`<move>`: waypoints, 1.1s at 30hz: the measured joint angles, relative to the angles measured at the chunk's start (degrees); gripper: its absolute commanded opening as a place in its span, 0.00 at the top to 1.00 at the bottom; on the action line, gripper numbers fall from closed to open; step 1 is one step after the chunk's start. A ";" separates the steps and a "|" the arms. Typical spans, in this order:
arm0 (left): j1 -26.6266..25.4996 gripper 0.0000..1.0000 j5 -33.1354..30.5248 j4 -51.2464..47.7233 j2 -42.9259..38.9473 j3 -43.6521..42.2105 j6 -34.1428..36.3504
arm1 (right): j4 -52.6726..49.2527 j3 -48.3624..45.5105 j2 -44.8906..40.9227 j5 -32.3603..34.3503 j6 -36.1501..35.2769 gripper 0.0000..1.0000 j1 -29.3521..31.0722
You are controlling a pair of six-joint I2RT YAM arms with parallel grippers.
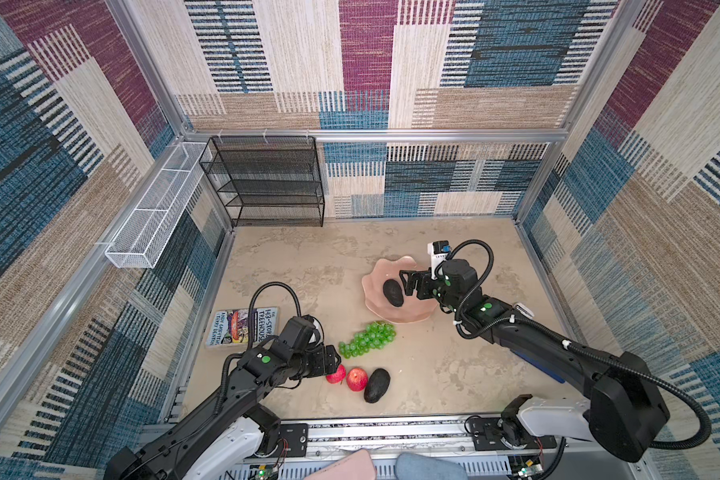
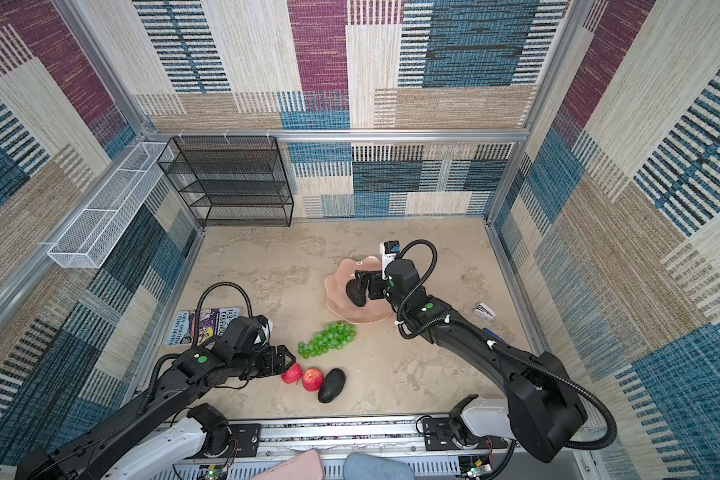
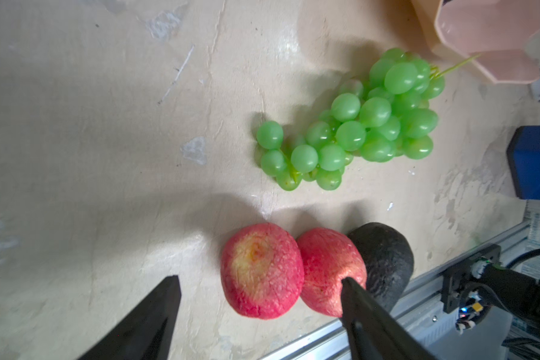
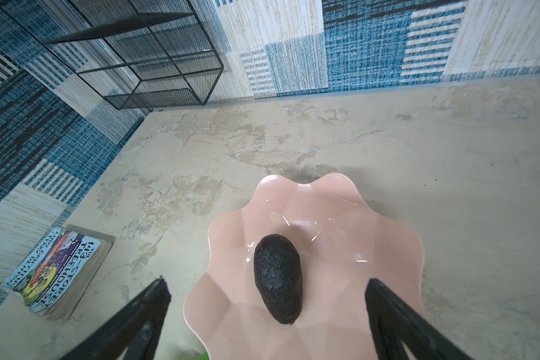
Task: Place and organize the fake fruits in the fruit bowl
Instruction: 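Release the avocado into the pink bowl while the left gripper nears the apples, then grasp the red apple nearest the grapes with the left gripper, then lift the apple into the pink bowl and release it with the left gripper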
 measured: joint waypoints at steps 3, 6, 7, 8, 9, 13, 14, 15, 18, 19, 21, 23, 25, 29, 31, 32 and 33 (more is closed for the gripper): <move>-0.96 0.16 -0.79 0.92 1.70 -0.33 -0.20 | -0.17 -1.38 -1.92 0.55 0.37 0.01 0.00; -2.25 0.17 -1.46 2.89 3.82 -1.25 -0.44 | -0.20 -2.23 -3.37 1.07 0.39 0.00 0.00; -2.62 0.18 -1.57 3.65 4.90 -1.64 -0.44 | -0.20 -2.71 -3.85 1.29 0.42 0.00 0.00; -2.91 0.19 -1.55 4.17 5.84 -1.99 -0.46 | -0.24 -3.10 -4.22 1.46 0.42 0.00 0.00; -3.10 0.22 -1.57 4.76 6.69 -2.32 -0.52 | -0.26 -3.37 -4.46 1.49 0.46 0.00 0.00; -3.82 0.38 -1.62 6.67 8.57 -3.06 -1.51 | -0.46 -3.63 -5.14 1.92 0.59 0.00 0.00; -3.85 0.42 -1.64 6.67 8.35 -3.19 -1.57 | -0.52 -3.69 -5.38 1.97 0.61 0.00 0.00; -3.96 0.46 -1.77 6.69 7.91 -3.30 -1.66 | -0.50 -3.85 -5.68 2.03 0.61 0.00 0.00; -3.96 0.53 -3.08 5.84 4.68 -3.15 -1.77 | -0.55 -4.61 -6.34 2.51 0.61 0.00 0.00; -3.96 0.54 -3.39 4.94 3.21 -2.69 -1.81 | -0.59 -4.72 -6.36 2.62 0.61 0.00 0.00; -3.93 0.54 -3.74 3.74 0.63 -1.42 -1.81 | -0.66 -4.79 -6.54 2.89 0.61 0.00 0.00; -3.93 0.53 -4.11 2.58 -1.64 0.55 -1.73 | -0.59 -5.01 -6.97 3.02 0.59 0.01 0.00; -3.93 0.53 -4.59 2.56 -1.51 3.74 -1.27 | -0.61 -5.90 -7.89 3.54 0.59 0.00 0.00; -3.93 0.52 -4.00 3.65 8.35 14.40 2.45 | -1.03 -7.87 -10.73 4.42 0.98 0.00 0.00; -3.96 0.52 -2.91 4.04 15.80 21.09 4.79 | -1.27 -9.42 -13.38 4.74 1.73 0.00 0.00; -4.09 0.53 -2.45 4.76 18.71 23.91 5.84 | -1.46 -10.29 -14.78 5.01 2.19 0.00 0.00; -4.13 0.52 -1.53 5.95 22.16 27.34 6.93 | -1.84 -11.50 -16.61 5.14 2.82 0.00 0.00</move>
